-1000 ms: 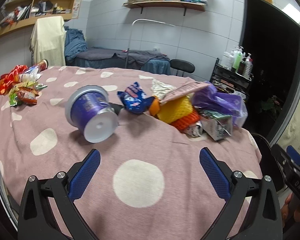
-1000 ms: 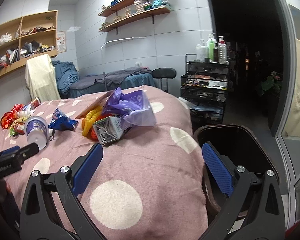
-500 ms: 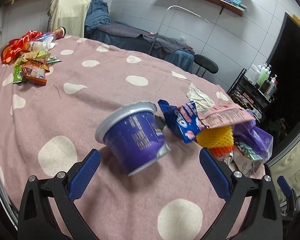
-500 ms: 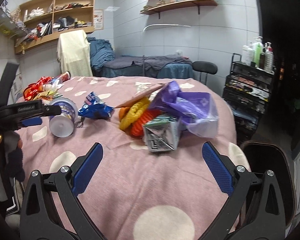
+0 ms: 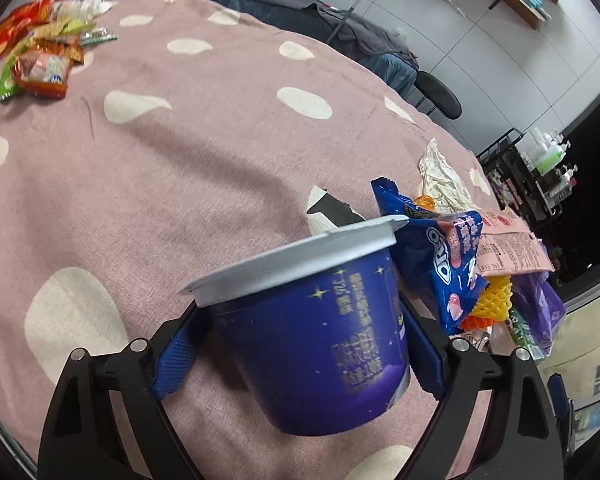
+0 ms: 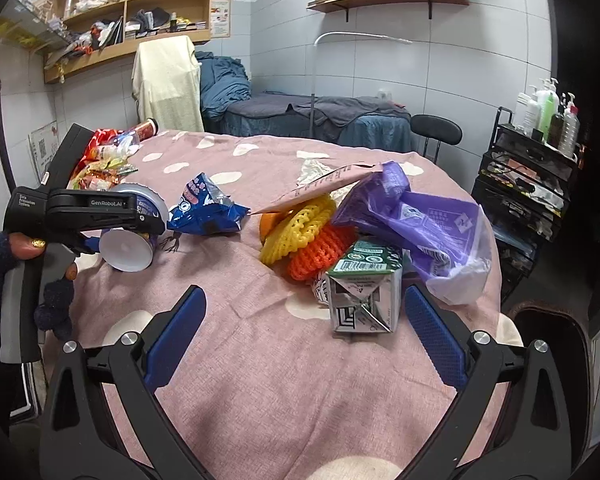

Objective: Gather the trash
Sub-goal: 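Grasp the blue-purple yogurt cup with the left gripper, then grasp the blue Oreo wrapper with the right gripper while the left holds the cup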

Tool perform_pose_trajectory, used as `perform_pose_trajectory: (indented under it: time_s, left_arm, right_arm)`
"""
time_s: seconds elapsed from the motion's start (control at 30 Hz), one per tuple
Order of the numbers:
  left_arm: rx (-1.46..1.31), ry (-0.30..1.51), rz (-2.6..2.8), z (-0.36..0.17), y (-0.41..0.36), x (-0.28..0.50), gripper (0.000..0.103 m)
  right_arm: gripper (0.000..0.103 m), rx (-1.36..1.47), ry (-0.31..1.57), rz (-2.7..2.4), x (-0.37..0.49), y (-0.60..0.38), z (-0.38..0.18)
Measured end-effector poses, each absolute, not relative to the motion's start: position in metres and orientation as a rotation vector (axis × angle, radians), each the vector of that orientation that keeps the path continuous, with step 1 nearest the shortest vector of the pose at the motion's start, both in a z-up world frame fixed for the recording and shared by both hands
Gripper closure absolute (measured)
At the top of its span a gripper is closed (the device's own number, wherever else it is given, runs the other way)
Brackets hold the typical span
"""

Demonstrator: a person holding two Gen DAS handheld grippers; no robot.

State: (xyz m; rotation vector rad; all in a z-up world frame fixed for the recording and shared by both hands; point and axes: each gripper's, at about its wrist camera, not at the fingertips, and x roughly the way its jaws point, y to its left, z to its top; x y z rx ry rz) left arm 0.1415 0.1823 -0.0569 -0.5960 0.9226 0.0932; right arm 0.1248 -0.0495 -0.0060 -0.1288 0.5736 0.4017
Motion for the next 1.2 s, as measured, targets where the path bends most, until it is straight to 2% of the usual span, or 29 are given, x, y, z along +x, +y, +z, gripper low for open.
perform_pose_trajectory:
  time_s: [0.07, 0.17, 0.23, 0.27, 0.57, 0.77, 1.1, 1.2]
  left_arm:
    - [-0.586, 0.907, 0.089, -0.056, 0.182, 0.14, 0.022]
    - [-0.57, 0.889, 0.082, -0.056, 0.181, 0.138, 0.022]
    - [-0.57, 0.875, 0.065, -0.056, 0.18, 0.136, 0.031]
    - [-0.568, 0.872, 0.061, -0.056, 0.18, 0.135, 0.031]
    - [-0.55, 0.794, 0.086, -0.052, 0.177, 0.128, 0.032]
    - [-0.523, 0.732, 0.138, -0.044, 0.179, 0.113, 0.032]
    - [-0.523, 0.692, 0.201, -0.041, 0.188, 0.097, 0.032]
    - [-0.522, 0.695, 0.234, -0.045, 0.191, 0.094, 0.032]
  right_arm:
    - [0.005, -0.14, 0.578, 0.383, 0.129, -0.05, -0.007]
    - [0.005, -0.117, 0.618, 0.357, 0.139, -0.058, -0.014]
    - [0.005, -0.075, 0.642, 0.35, 0.145, -0.067, -0.016]
    - [0.005, -0.052, 0.649, 0.353, 0.148, -0.07, -0.015]
    - [0.01, 0.036, 0.613, 0.426, 0.172, -0.068, 0.012]
    - [0.013, 0.08, 0.671, 0.539, 0.196, -0.037, 0.016]
    - [0.013, -0.174, 0.765, 0.668, 0.218, 0.075, -0.002]
    - [0.02, -0.235, 0.791, 0.667, 0.228, 0.095, -0.014]
